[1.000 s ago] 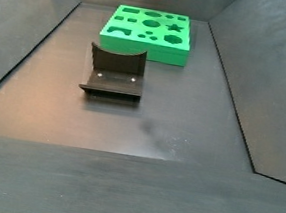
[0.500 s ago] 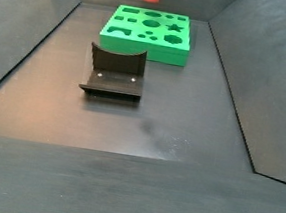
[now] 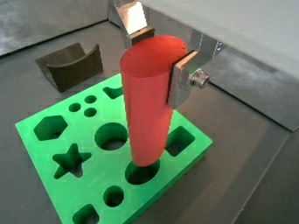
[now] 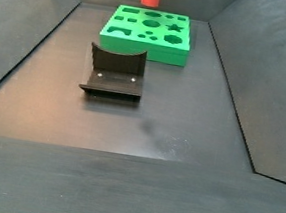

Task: Pick up the oval object. Move up. Place the oval object on the fixture. Regrasp the oval object. Move to above the board. Insert the oval object.
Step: Insert the oval object.

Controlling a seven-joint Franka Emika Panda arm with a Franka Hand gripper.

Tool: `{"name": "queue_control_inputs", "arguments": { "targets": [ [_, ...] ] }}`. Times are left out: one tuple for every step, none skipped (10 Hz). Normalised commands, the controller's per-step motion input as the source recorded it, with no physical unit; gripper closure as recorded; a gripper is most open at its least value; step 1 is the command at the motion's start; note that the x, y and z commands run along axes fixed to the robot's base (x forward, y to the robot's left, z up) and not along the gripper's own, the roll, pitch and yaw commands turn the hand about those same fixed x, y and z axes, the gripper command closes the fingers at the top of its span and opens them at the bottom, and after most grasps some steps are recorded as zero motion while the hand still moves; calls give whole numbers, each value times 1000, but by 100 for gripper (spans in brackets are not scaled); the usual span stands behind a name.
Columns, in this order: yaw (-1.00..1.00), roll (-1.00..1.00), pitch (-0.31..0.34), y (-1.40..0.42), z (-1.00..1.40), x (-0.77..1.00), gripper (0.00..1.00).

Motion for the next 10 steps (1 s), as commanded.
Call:
{"name": "queue_control_inputs", "arguments": {
  "targets": [
    [0, 44, 0, -14, -106, 0, 100],
    [-63, 53, 0, -49, -206, 0, 100],
    [-37, 13, 0, -66, -200, 0, 100],
    [-29, 0, -3, -109, -251, 0, 100],
    [-9, 0, -14, -146, -260, 40, 100],
    [0, 0, -17, -126, -251, 123, 100],
    [0, 6, 0, 0, -243, 66, 100],
    [0, 57, 0, 6, -257, 29, 100],
    [0, 113, 13, 89, -246, 0, 100],
    [-23, 84, 7, 31, -180, -154, 100]
  ]
}}
